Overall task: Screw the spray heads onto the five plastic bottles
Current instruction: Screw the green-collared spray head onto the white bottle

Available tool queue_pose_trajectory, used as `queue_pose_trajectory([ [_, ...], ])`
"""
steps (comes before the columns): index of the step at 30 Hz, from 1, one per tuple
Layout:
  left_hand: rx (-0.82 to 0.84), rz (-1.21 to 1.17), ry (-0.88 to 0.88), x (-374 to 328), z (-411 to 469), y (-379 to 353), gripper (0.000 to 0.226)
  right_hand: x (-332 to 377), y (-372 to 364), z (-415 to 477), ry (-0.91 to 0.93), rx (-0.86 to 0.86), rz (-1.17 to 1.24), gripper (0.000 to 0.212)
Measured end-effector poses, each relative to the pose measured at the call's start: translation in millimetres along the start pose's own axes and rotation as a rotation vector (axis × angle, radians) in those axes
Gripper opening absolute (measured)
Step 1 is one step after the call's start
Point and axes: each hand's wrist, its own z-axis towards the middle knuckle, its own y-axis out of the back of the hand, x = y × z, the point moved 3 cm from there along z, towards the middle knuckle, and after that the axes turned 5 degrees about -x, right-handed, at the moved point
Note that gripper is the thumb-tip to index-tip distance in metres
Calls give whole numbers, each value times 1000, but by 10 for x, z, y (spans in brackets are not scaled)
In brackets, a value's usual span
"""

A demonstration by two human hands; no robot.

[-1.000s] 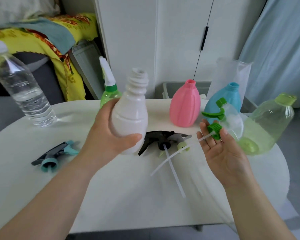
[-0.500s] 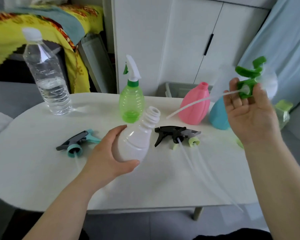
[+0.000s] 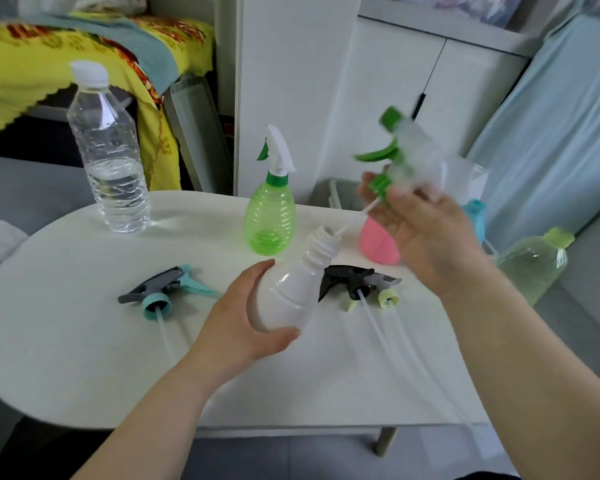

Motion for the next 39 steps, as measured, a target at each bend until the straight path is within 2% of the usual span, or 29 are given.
queue_pose_trajectory([
  [3,4,-9,-8,-2,23,-40,72,-210,-156,-69,25,120,-251,22],
  [5,0,-24,-8,18,50,-44,72,-321,-218,-91,-13,206,-244,27],
  [8,-2,-29,-16,59,90,-34,73,-360,-246,-52,-56,260,-207,19],
  [12,-6,-19,-29,100,129,-44,76,-319,-294,-21,-60,332,-313,23],
  [16,-22,-2,-36,110,135,-61,76,-316,-309,-12,-34,236,-391,25],
  [20,-26,14,-39,102,112,-67,77,-384,-375,-53,4,100,-437,43],
  [22,-27,9,-38,100,100,-70,76,-412,-420,-73,15,59,-438,43],
  [25,-19,-5,-31,103,89,-66,75,-445,-469,-108,-3,128,-450,25],
  [28,-25,-29,-15,118,99,-51,74,-491,-448,-142,-66,236,-394,26],
  [30,-27,-34,-8,123,102,-51,74,-490,-413,-154,-93,243,-320,24],
  [33,-21,-30,-3,117,95,-61,74,-489,-421,-175,-54,181,-269,19],
  [37,-19,-19,-11,96,83,-55,74,-562,-505,-200,18,-43,-349,34],
  [39,-23,-33,-14,99,79,-43,73,-609,-544,-219,-21,-3,-350,37],
])
